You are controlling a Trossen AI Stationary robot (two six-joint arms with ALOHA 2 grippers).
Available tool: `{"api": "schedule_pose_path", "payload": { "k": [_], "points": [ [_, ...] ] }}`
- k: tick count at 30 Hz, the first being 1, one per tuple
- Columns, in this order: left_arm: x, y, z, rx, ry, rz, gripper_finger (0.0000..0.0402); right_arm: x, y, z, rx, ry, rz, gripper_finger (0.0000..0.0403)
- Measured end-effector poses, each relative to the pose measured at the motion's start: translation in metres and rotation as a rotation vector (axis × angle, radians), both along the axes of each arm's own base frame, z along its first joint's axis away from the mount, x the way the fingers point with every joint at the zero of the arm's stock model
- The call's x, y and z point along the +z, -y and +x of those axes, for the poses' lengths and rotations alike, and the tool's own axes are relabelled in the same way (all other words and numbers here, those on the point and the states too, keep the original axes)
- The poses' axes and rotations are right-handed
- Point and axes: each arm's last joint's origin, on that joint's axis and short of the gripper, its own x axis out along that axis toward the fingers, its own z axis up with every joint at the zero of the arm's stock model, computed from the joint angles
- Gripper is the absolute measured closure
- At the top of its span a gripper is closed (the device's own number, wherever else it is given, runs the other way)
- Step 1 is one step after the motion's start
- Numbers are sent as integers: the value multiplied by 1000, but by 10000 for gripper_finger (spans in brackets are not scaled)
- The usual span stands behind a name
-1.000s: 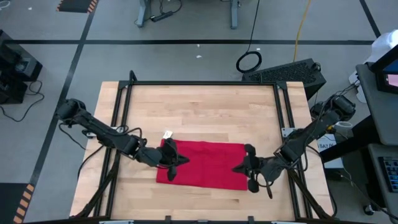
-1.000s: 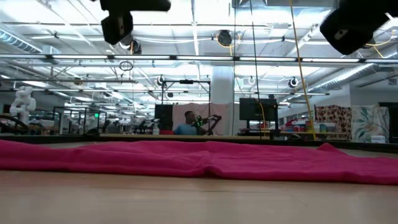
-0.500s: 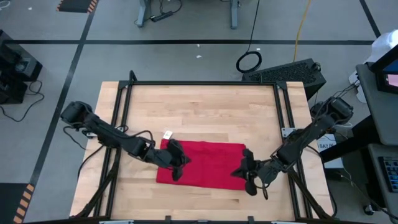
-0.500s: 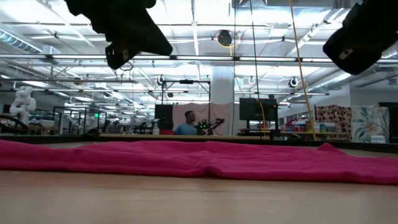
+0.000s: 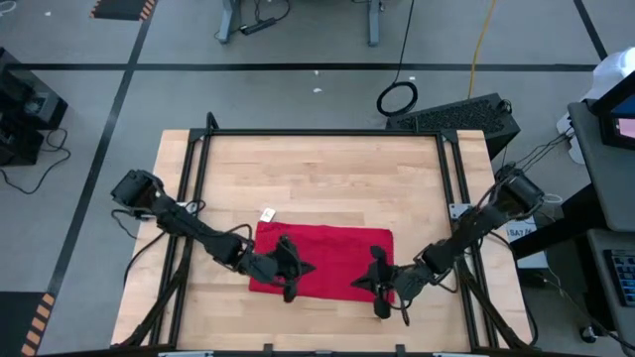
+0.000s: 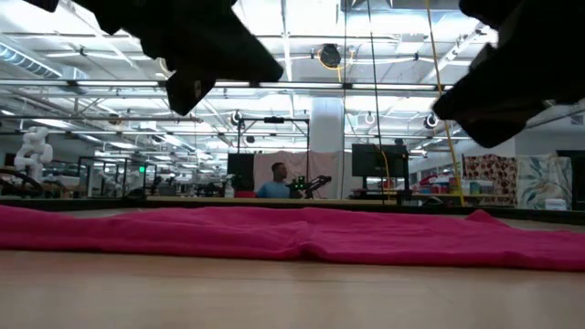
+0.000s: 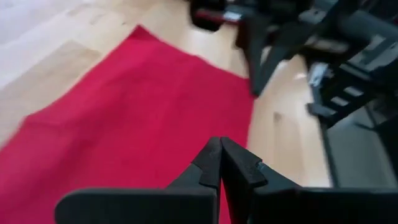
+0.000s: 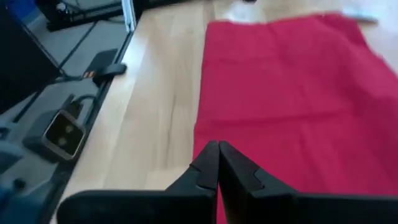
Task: Roll towel
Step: Roll the red towel
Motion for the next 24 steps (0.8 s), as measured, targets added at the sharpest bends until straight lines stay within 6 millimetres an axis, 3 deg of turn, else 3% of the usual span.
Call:
{"api": "schedule_pose_path", "payload": {
  "k": [3,9,17,24],
  "points": [
    [-5,5,2,-6,16,-10,391,-14,1,10,-2,30,-45,403],
    [-37,8,4,14,-99,13,391,-45,3,24,-10,69,-75,403],
    [-68,17,-1,-11,-217,80,391,-77,3,25,-28,12,-65,403],
    [-86,13,-16,42,-351,80,391,-87,3,24,-55,-6,-42,403]
  ]
}}
